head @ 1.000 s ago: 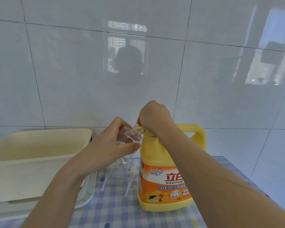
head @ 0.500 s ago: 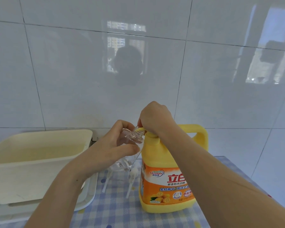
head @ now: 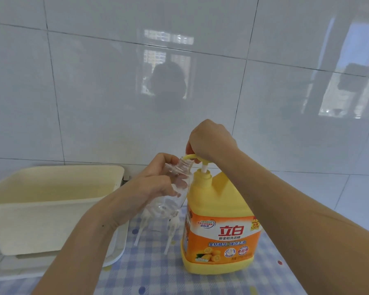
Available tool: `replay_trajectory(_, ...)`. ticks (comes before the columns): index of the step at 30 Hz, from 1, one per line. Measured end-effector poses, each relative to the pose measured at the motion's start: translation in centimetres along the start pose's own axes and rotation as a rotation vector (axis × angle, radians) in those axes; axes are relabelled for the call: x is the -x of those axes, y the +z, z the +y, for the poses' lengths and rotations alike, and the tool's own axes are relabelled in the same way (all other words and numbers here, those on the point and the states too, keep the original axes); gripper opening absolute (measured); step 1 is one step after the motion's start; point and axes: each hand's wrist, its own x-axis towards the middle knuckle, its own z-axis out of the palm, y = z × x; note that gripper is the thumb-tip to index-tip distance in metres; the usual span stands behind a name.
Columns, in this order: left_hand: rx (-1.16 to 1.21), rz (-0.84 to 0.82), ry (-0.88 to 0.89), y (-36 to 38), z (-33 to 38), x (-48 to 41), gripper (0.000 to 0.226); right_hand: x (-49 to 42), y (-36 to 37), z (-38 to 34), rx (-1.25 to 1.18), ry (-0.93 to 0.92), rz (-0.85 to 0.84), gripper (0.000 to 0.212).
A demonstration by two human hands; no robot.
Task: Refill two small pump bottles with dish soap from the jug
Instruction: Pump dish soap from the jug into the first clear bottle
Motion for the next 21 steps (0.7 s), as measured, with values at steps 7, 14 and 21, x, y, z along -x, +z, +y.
replay_trajectory(7,-0.132,0.033,0.038,-0.1,0.6,1.0,0.074,0.0,-1.0,0.1,-0.079,0.040,0.026,0.031)
replay_trajectory(14,-0.280,0.170,0.026,0.1,1.5,1.3,0.078,0.2,-0.8,-0.4,-0.161,0.052,0.068,0.033)
replay_trajectory(21,-0.348,0.198,0.006,0.5,1.6,1.3,0.070,-0.2,0.1,0.3,-0.132,0.052,0.080,0.036)
